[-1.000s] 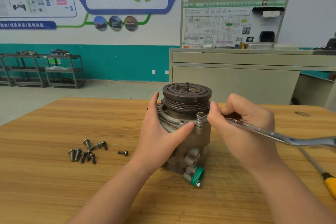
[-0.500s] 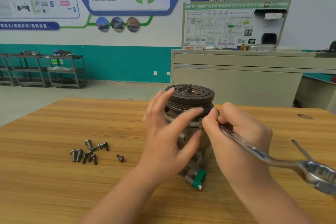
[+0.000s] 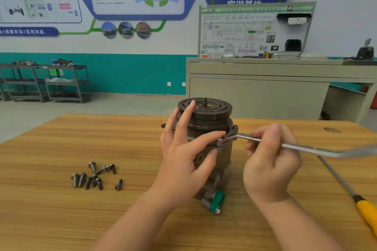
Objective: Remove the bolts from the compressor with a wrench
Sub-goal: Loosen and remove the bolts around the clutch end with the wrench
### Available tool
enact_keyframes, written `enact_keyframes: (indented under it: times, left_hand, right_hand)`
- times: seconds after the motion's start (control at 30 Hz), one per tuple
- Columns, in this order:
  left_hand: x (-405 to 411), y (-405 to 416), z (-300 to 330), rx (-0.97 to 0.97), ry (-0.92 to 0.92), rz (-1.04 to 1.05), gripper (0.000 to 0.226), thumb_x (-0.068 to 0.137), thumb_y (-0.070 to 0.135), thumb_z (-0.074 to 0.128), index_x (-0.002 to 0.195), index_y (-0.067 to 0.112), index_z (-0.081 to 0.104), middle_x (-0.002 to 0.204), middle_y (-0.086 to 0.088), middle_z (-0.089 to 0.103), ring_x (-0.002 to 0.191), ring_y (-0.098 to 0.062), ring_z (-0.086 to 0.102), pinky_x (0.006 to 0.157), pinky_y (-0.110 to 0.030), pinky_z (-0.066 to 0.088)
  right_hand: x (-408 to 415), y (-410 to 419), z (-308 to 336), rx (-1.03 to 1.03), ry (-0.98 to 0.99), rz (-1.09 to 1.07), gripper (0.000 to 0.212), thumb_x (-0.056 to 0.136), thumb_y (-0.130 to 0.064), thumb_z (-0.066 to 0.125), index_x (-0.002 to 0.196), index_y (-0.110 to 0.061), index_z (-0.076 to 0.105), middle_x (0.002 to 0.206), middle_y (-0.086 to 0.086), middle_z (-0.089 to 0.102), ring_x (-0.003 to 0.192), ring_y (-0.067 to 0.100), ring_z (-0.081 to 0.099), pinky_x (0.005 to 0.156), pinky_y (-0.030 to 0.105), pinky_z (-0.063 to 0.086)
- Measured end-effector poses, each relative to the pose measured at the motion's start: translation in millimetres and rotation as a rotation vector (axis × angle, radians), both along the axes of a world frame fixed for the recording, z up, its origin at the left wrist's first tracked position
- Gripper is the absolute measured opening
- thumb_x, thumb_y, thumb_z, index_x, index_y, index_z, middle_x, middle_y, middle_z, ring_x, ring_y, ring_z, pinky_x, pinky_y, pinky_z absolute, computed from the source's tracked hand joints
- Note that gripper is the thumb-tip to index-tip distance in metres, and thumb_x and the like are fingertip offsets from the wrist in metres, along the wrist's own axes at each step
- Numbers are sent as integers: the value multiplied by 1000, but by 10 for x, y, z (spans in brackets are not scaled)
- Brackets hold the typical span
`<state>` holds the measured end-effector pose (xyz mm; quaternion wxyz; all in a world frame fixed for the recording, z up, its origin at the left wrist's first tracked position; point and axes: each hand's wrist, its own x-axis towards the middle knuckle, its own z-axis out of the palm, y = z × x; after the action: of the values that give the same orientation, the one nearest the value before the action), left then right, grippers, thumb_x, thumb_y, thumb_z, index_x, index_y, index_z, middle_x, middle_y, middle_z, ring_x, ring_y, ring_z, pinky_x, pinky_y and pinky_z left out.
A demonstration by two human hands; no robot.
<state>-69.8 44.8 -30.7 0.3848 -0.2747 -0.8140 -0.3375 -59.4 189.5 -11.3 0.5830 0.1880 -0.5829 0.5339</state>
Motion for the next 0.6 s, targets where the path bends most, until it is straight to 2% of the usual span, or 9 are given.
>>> enact_keyframes:
  times: [0.03,0.1,0.17,0.27,0.33,0.4,0.43,0.5,0.6]
  left_hand:
    - [-2,-3,-14,-3,8,4,44,90,37,56,129,56,49,159,26,-6,149,-14,-12,113,-40,1]
    - [1,0,-25,16,19,10,63,88,33,60,140,58,33,159,24,-8,149,-13,-9,115,-40,5]
    - [6,-19,-7,97,-25,20,85,83,43,65,144,62,9,158,25,-13,149,-8,-9,116,-41,9]
    - [-9,-54,21,223,-155,34,104,68,67,64,135,69,-15,156,28,-14,145,3,-10,118,-36,8]
    - [-9,-56,13,251,-238,20,108,64,71,66,133,67,-16,157,27,-7,147,0,-4,122,-40,12]
    - [-7,-61,-8,272,-272,-16,109,67,63,73,139,58,-10,158,22,6,147,-3,7,121,-42,20]
    - [-10,-66,-20,272,-269,-26,108,69,58,75,140,56,-6,155,21,12,145,-2,13,120,-39,23]
    - [-17,-77,-47,262,-248,-40,103,69,56,76,138,58,0,147,27,22,139,4,19,115,-26,25]
    - [-32,-83,-65,263,-221,-52,97,70,56,75,130,68,0,131,48,16,133,13,19,102,-9,22]
  right_hand:
    - [-42,9,23,-246,-153,115,38,103,-24,36,70,-13,52,51,-6,50,45,4,48,43,14,37]
    - [-120,51,109,-644,-452,507,35,101,-25,47,69,-13,54,49,-2,50,37,7,42,36,17,31]
    - [-161,144,184,-721,-533,720,33,93,-27,62,62,-16,56,49,1,49,34,7,38,34,15,28]
    - [-58,254,300,-410,-374,593,39,79,-32,76,50,-24,51,45,0,52,34,9,43,37,17,35]
    - [30,230,319,-141,-233,305,35,81,-33,71,55,-26,50,47,4,55,37,13,50,41,22,42]
    - [84,149,296,45,-113,73,32,86,-28,63,57,-22,49,46,4,52,42,18,50,43,30,42]
    - [123,108,284,106,-81,15,35,87,-23,60,56,-14,48,45,8,48,43,20,47,44,32,40]
    - [225,41,279,206,-63,-66,40,88,-14,58,52,-2,45,45,11,42,46,21,41,44,25,34]
    - [333,8,328,348,-190,-191,34,85,-9,66,55,2,54,46,12,48,63,24,49,47,16,33]
